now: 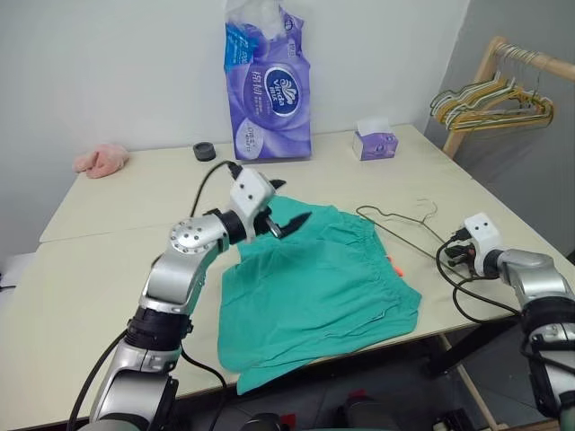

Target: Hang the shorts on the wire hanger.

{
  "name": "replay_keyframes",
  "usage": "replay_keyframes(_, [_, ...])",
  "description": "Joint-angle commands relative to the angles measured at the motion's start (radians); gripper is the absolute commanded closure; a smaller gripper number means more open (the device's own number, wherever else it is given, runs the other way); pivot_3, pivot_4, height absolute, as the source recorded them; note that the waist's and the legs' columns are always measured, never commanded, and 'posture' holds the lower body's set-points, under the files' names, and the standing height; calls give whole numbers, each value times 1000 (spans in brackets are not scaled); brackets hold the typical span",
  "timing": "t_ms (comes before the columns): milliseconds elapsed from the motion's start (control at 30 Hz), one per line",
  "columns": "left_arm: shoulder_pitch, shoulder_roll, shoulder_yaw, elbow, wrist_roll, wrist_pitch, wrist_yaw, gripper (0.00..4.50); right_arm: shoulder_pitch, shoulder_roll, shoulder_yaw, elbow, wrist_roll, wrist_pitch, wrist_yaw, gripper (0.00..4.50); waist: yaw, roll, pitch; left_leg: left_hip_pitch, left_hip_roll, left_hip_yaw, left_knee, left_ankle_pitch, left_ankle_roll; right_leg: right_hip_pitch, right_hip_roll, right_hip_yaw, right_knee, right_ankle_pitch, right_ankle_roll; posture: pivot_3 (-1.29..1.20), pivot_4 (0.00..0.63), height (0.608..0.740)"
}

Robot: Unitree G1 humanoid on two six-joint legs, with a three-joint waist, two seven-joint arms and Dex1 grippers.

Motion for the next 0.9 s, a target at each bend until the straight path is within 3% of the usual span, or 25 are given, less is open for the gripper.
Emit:
replay_keyframes(33, [-67, 12, 46, 78, 1, -26, 12, 0, 48, -26, -50, -256, 11, -26, -32, 4472, 0, 2, 1, -1, 0, 0, 0, 0, 0, -1, 0, 0, 0, 0, 0, -190, 21, 740])
replay_keyframes(200, [-141, 46, 70, 188, -59, 13, -88, 0, 138, -33, -37, -516, -35, -98, -76, 4472, -14, 3, 1, -14, 0, 1, 2, 0, -1, -16, 0, 0, 4, 0, 0, -207, 24, 740])
replay_keyframes(433, [-140, 139, -2, 157, -193, 215, -411, 0, 170, -60, 66, -683, -228, -323, -144, 4472, -30, 4, 2, -15, 0, 0, 2, 0, -1, -17, 0, 0, 3, 0, 0, -224, 27, 740])
replay_keyframes(900, [-51, 149, -104, 46, -219, 311, -522, 0, 112, -28, 107, -741, -309, -456, -155, 4472, -52, 4, 3, -15, 0, -1, 2, 0, -1, -17, 0, 0, 3, 0, -1, -229, 29, 740])
